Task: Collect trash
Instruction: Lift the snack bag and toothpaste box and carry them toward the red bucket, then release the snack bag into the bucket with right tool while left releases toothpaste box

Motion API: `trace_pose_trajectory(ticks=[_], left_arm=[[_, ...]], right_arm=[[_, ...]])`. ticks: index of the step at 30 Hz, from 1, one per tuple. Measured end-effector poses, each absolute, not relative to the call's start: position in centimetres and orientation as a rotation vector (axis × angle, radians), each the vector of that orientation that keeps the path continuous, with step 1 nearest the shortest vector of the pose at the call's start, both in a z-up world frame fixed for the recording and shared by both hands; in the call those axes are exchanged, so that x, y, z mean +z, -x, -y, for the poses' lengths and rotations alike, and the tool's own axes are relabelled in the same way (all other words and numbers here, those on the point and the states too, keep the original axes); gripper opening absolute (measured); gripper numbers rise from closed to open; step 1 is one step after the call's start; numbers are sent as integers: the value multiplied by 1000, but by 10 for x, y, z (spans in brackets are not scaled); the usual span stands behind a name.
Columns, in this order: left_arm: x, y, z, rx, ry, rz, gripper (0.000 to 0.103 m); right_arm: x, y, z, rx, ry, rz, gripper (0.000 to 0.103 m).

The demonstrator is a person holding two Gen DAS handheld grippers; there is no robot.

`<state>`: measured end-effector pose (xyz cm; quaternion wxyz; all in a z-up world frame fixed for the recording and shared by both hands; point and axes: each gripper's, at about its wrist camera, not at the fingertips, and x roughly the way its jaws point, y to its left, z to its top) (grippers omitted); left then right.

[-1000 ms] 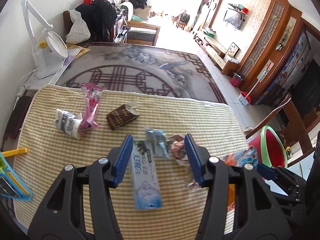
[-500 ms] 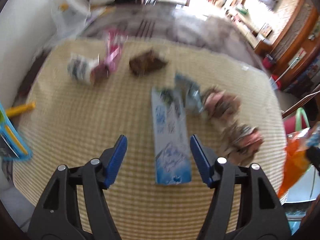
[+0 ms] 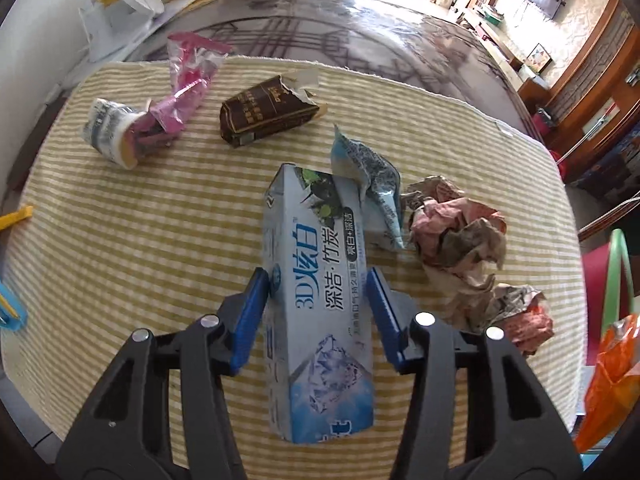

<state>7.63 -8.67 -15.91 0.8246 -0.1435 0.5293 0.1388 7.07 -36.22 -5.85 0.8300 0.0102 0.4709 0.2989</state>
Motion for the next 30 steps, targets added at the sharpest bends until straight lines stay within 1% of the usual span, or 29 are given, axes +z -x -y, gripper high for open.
trace_pose_trajectory(ticks=[2,3,5,7,8,9,13,18,23,30], left_arm=[[-159,-77,89,302,314,-1132,50],[-159,-77,90,302,321,-1137,57],[-162,-79,92,281,348,-1154,69],[-168,-80,94,289,340,-1167,69],[-172,-80,96,299,331,-1178,59],[-175,-79,95,313,328,-1190,47],[-162,-65,90,301,434,-1143,45],[-113,-48,110,289,368,-1004,45],[-65,-45,152,179,326,-889,45],[-35,-64,226,-50,244,-858,46]], right_arm=[[-59,-70,363,637,-25,-1003,44],[-60,-70,365,639,-27,-1005,44],[-61,-69,364,643,-29,-1011,44],[-60,-69,365,644,-28,-1012,44],[-60,-68,366,642,-28,-1012,44],[-60,-67,367,639,-28,-1012,44],[-58,-66,375,624,-34,-1005,44],[-52,-69,393,588,-61,-973,44],[-47,-83,431,488,-87,-936,44],[-37,-109,532,205,-138,-857,44]])
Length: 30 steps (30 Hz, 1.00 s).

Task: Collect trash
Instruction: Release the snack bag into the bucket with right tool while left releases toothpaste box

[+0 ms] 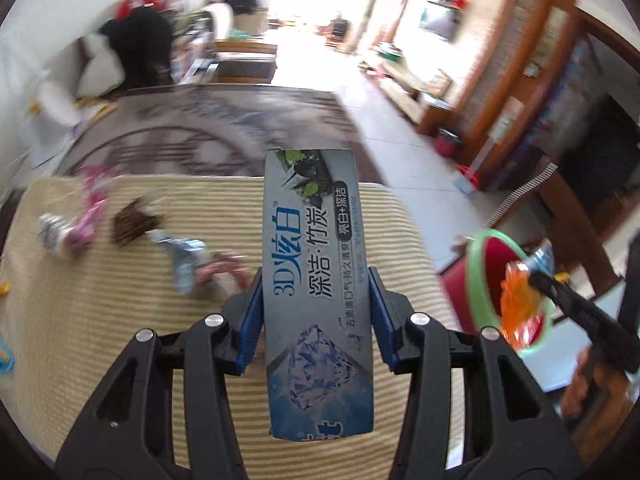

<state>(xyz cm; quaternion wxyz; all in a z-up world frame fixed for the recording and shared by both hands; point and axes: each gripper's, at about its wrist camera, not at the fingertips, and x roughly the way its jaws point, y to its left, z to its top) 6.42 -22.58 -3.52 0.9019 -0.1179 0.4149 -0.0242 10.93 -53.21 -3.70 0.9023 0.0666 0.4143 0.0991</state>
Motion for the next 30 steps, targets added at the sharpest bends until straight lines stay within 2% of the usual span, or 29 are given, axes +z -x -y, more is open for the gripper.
trace_pose_trajectory(ticks=[3,6,9,15,20,21,23,25,26,30], left_arm=[[-33,-77,257,-139,222,-859,46],[-31,-94,302,-272,194,-871,46],[-33,-108,340,-388,168,-877,46],[-50,-132,427,-599,93,-942,46],[-70,-151,469,-669,36,-994,47],[-73,-153,477,-673,18,-1001,49],[-73,-155,480,-661,19,-997,61],[-69,-154,473,-670,57,-985,63],[-67,-151,466,-663,71,-976,68],[-60,-137,427,-592,129,-936,74]], right_arm=[[-39,-119,566,108,-142,-836,50],[-42,-123,591,11,-151,-831,65],[-38,-107,620,-48,-222,-795,70],[-46,-66,665,-160,-314,-798,71],[-47,-38,681,-218,-355,-809,71],[-45,-33,683,-229,-358,-805,71],[-42,-26,686,-245,-364,-797,71],[-39,-23,685,-253,-361,-788,71],[-38,-24,683,-253,-358,-787,71],[-39,-35,668,-215,-355,-795,71]])
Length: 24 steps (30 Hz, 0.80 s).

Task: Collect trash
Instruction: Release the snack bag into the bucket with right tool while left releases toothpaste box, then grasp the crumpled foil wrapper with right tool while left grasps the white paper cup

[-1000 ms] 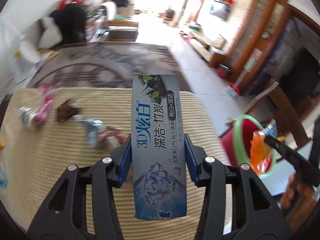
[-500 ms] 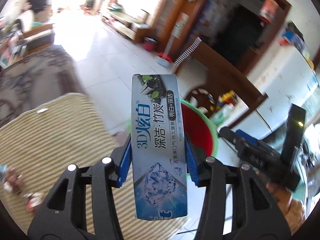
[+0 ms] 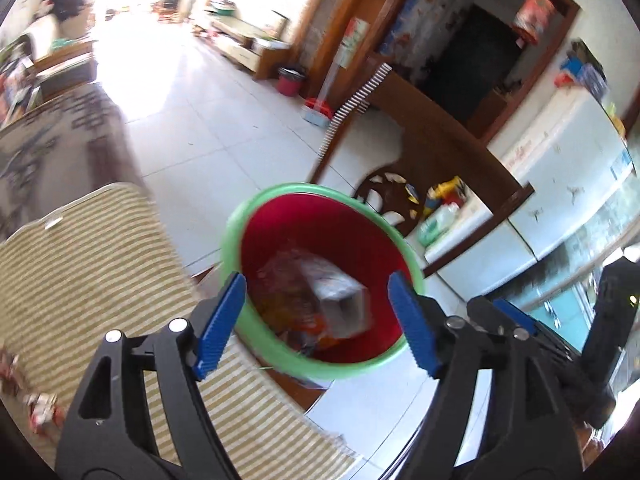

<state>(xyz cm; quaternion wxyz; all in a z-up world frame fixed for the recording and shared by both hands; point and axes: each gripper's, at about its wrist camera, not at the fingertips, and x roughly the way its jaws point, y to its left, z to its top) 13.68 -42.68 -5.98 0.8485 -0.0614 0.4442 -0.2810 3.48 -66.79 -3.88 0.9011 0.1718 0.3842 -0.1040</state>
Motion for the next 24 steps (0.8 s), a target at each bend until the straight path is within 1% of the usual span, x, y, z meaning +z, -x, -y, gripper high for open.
trace_pose_trajectory(ticks=[8,12,18,24], left_arm=[[-76,-104,285,-294,321,-962,75],[-82,-89,203,-147,381,-939,75],[-92,-64,79,63,399,-940,75],[-102,-43,-20,206,487,-954,75]], right_arm=[[-45,-83,566,8,-247,-864,71],[-55,-95,482,147,-160,-916,71],[-75,-102,350,356,-30,-998,71],[-104,-124,257,445,27,-1059,71]])
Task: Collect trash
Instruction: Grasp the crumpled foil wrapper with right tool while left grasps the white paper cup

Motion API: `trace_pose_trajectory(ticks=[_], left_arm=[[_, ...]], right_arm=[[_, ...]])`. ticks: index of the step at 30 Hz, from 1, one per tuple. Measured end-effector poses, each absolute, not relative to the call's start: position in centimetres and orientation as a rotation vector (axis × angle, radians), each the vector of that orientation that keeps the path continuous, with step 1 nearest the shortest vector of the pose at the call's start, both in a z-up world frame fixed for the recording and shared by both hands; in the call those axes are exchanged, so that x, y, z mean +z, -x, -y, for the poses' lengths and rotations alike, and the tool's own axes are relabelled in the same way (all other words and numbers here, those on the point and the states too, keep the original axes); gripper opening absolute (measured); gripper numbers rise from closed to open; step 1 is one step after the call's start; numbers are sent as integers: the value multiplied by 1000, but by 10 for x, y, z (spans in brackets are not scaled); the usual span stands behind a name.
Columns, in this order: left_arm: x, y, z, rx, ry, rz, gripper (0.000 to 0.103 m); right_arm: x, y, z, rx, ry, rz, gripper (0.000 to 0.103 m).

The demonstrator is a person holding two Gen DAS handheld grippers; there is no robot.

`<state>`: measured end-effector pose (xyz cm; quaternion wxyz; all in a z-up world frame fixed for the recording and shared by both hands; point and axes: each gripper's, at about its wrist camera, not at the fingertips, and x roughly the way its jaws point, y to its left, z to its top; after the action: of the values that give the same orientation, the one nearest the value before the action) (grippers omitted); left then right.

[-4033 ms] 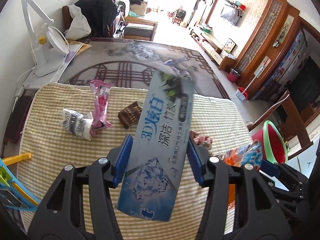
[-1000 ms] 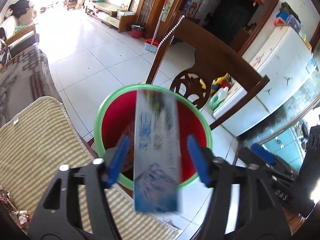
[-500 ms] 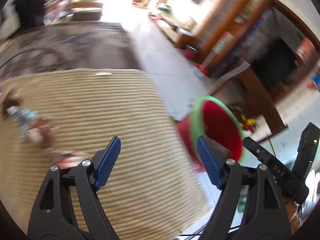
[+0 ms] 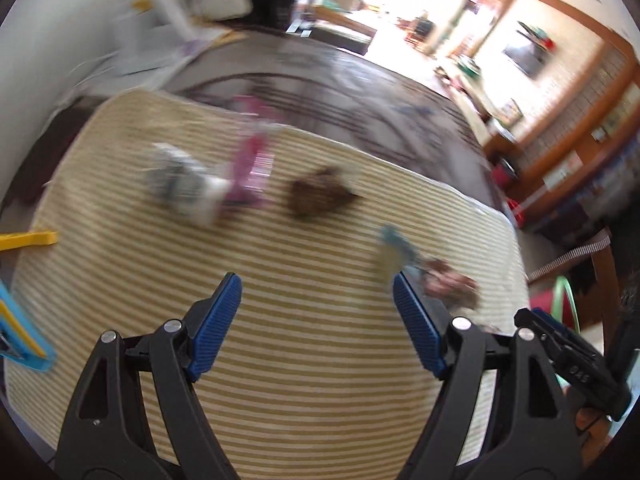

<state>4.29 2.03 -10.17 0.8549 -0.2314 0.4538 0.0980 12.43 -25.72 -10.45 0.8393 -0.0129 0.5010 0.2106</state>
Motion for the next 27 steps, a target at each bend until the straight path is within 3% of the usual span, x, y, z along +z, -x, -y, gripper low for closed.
trace_pose_trajectory(ticks=[5,6,7,12,20,22,23,27], left_arm=[[-107,-32,-84,275,577,-946,76],[-109,-33,-94,284,600,-947,77],[-113,-35,-101,290,618,-949,77],[-133,-52,-134,339,733,-959,78],[-175,-86,-166,422,916,-1011,77],[-182,-89,-168,415,944,-1014,72],[-184,-90,-169,416,947,-1016,62],[-184,-87,-169,398,938,-1012,46]], right_arm=[[-138,-144,212,459,41,-1135,70],[-145,-147,206,467,42,-1152,62],[-153,-150,201,467,47,-1177,42],[-147,-142,195,441,43,-1163,26],[-113,-100,207,443,17,-1118,26],[-116,-92,204,462,7,-1143,27],[-118,-89,201,477,7,-1159,28],[-137,-77,189,490,29,-1223,36]])
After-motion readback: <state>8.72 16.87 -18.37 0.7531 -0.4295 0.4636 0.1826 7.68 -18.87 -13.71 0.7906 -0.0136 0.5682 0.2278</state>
